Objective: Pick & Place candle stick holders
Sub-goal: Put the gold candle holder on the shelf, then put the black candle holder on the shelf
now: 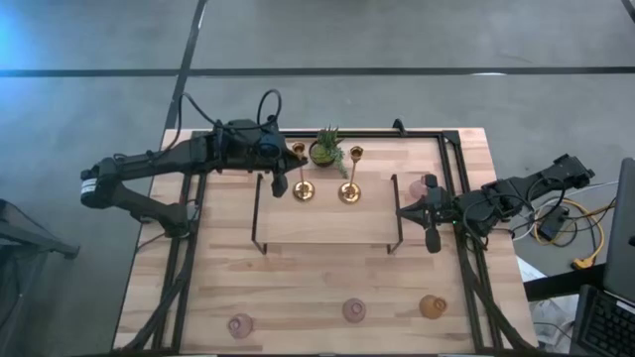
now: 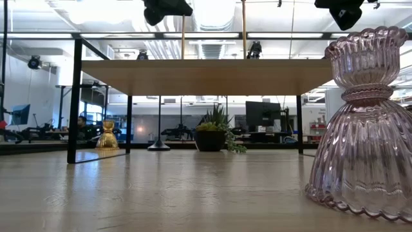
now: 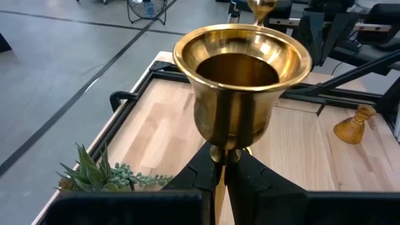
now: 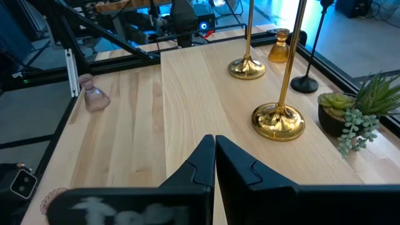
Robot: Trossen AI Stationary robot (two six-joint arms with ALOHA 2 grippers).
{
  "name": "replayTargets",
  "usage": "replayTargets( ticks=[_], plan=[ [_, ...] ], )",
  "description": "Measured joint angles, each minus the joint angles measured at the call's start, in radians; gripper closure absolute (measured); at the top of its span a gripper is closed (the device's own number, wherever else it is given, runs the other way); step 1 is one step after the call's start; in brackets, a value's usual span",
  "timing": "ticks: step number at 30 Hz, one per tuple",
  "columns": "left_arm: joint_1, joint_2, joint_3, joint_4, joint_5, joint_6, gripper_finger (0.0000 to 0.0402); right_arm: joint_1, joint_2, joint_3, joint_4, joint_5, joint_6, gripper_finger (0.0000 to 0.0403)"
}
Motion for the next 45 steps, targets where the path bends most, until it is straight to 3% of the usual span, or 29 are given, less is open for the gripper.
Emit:
replayTargets(
  ticks=[16, 32, 45],
  plan=[
    [0.004, 0.000, -0.002, -0.006, 0.026, -0.014, 0.0356, 0.000, 0.000, 0.000, 0.000, 0.000, 0.000, 0.0394],
    [0.004, -0.043, -0.002, -0.006, 0.037, -0.014, 0.0222, 0.000, 0.000, 0.001, 0.000, -0.001, 0.004, 0.0394],
    [0.004, -0.129, -0.002, -0.178, 0.037, 0.017, 0.0195, 0.000, -0.001, 0.001, 0.028, -0.001, 0.004, 0.0394]
  ],
)
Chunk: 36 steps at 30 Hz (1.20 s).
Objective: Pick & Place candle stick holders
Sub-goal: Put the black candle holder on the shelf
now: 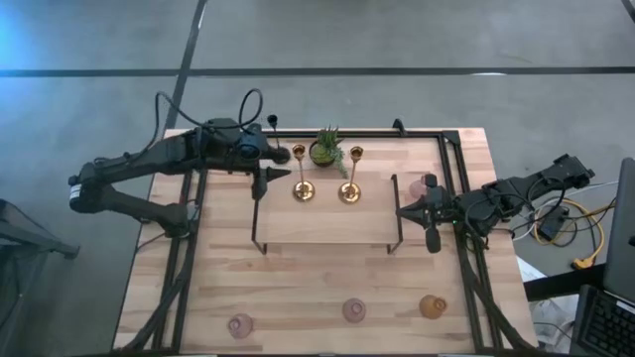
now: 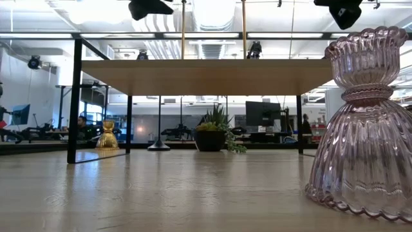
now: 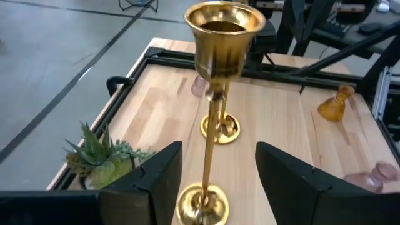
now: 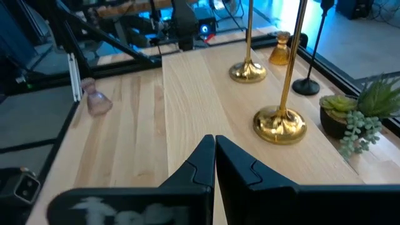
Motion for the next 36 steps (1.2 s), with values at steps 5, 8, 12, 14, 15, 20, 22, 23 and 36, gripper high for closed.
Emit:
replayTargets(
  ticks=[5, 8, 12, 14, 15, 20, 22, 23, 36],
  plan=[
    [0.000, -0.061, 0.000, -0.067, -0.035, 0.030, 0.0195, 0.000, 0.005, -0.001, 0.067, 0.014, -0.018, 0.0394],
    [0.000, -0.102, 0.000, -0.122, -0.094, 0.032, 0.0195, 0.000, 0.010, -0.001, 0.094, 0.017, -0.038, 0.0394],
    [0.000, -0.144, -0.013, -0.189, -0.202, 0.019, 0.0195, 0.000, 0.024, -0.002, 0.110, 0.019, -0.053, 0.0394],
    [0.000, -0.155, -0.013, -0.225, -0.278, -0.005, 0.0195, 0.000, 0.035, -0.002, 0.126, 0.019, -0.065, 0.0394],
    [-0.001, -0.160, -0.013, -0.242, -0.327, -0.024, 0.0195, 0.000, 0.040, -0.002, 0.133, 0.019, -0.074, 0.0394],
    [0.000, -0.159, -0.017, -0.286, -0.594, -0.112, 0.0195, 0.000, 0.067, -0.003, 0.158, 0.019, -0.113, 0.0394],
    [0.000, -0.151, -0.032, -0.279, -0.643, -0.140, 0.0195, 0.000, 0.076, -0.003, 0.162, 0.019, -0.123, 0.0394],
    [0.001, -0.145, -0.042, -0.270, -0.653, -0.144, 0.0195, 0.000, 0.080, -0.003, 0.161, 0.019, -0.127, 0.0394],
    [0.159, -0.106, -0.357, 0.112, -0.604, -0.015, 0.0195, 0.000, 0.103, -0.004, 0.167, 0.016, -0.150, 0.0394]
  ],
)
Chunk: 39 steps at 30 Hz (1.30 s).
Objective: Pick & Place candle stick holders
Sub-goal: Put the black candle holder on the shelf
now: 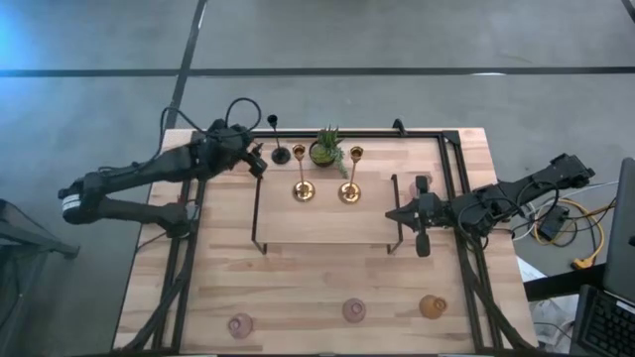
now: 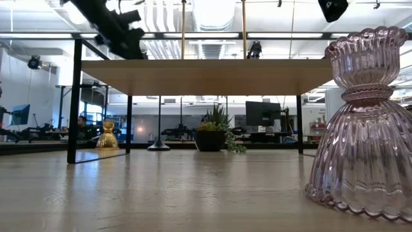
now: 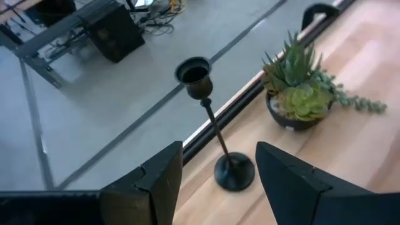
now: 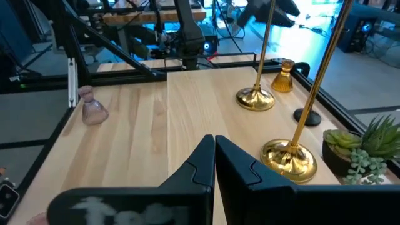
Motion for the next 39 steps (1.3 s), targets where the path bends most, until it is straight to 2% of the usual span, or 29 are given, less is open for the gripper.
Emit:
replayTargets(
  ticks=[5, 10, 14, 19, 22, 28, 34, 39],
  plan=[
    [0.082, 0.001, -0.117, 0.160, 0.094, -0.015, 0.0195, 0.000, -0.003, 0.000, 0.001, 0.000, -0.007, 0.0394],
    [0.101, 0.001, -0.236, 0.328, 0.108, 0.044, 0.0195, 0.000, -0.003, 0.000, 0.001, 0.001, -0.008, 0.0394],
    [0.119, 0.005, -0.321, 0.495, 0.159, 0.056, 0.0195, 0.000, -0.003, 0.000, 0.005, 0.004, -0.045, 0.0394],
    [0.152, 0.021, -0.394, 0.711, 0.193, 0.087, 0.0195, 0.000, -0.003, 0.000, 0.006, 0.093, -0.056, 0.0394],
    [0.171, 0.039, -0.407, 0.750, 0.207, 0.088, 0.0195, -0.001, -0.003, 0.000, 0.007, 0.135, -0.061, 0.0394],
    [0.224, 0.119, -0.375, 0.784, 0.344, 0.112, 0.0195, -0.001, -0.003, 0.000, 0.011, 0.141, -0.089, 0.0394],
    [0.282, 0.232, -0.312, 0.783, 0.407, 0.130, 0.0195, 0.000, -0.003, 0.000, 0.013, 0.141, -0.097, 0.0394],
    [0.302, 0.304, -0.283, 0.784, 0.410, 0.127, 0.0195, 0.000, -0.003, 0.000, 0.006, 0.141, -0.098, 0.0394]
  ],
)
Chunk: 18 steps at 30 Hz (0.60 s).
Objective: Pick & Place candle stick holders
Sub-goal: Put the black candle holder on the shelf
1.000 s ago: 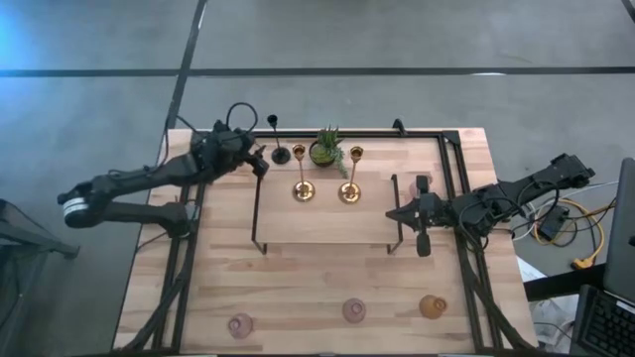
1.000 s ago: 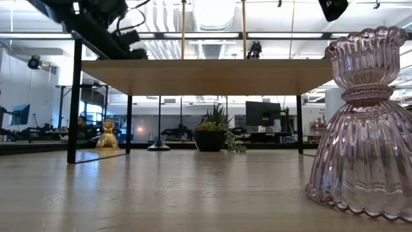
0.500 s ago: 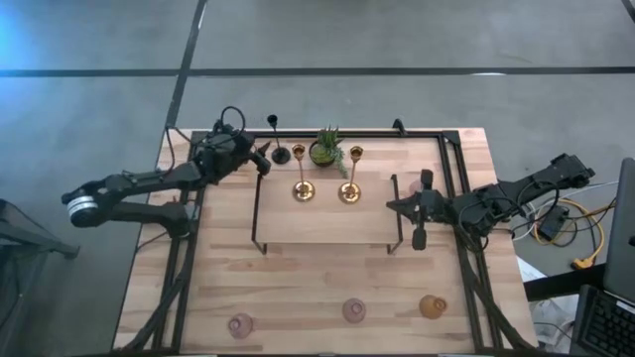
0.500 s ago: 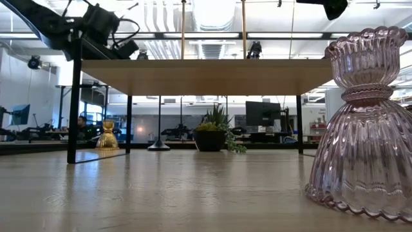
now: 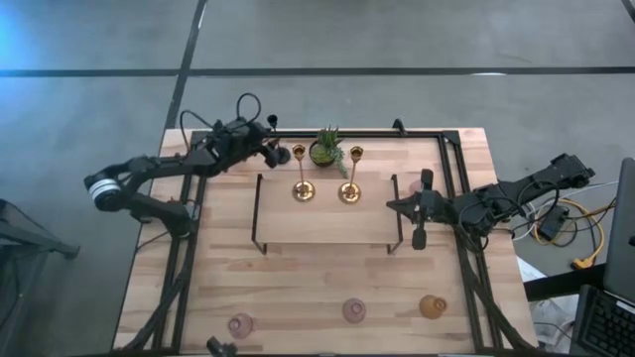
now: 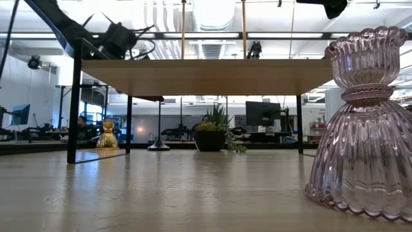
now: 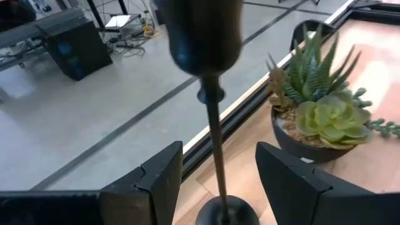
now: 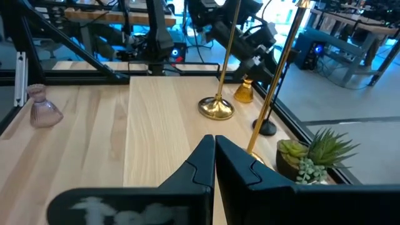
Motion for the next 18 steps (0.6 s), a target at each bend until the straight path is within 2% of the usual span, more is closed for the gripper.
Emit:
replayTargets(
  ticks=[5, 9, 13, 18],
  plan=[
    [0.005, 0.041, 0.010, 0.060, 0.000, -0.001, 0.0202, 0.000, 0.000, 0.000, 0.000, 0.000, -0.022, 0.0394],
    [0.017, 0.060, 0.018, 0.073, 0.001, 0.000, 0.0228, 0.000, 0.000, 0.000, 0.000, 0.000, -0.041, 0.0394],
    [0.025, 0.067, 0.021, 0.072, 0.001, 0.000, 0.0281, 0.000, 0.000, 0.000, 0.000, 0.000, -0.047, 0.0394],
    [0.025, 0.057, 0.021, 0.078, 0.014, 0.029, 0.0379, 0.000, 0.000, 0.000, 0.000, 0.008, -0.070, 0.0394]
  ],
)
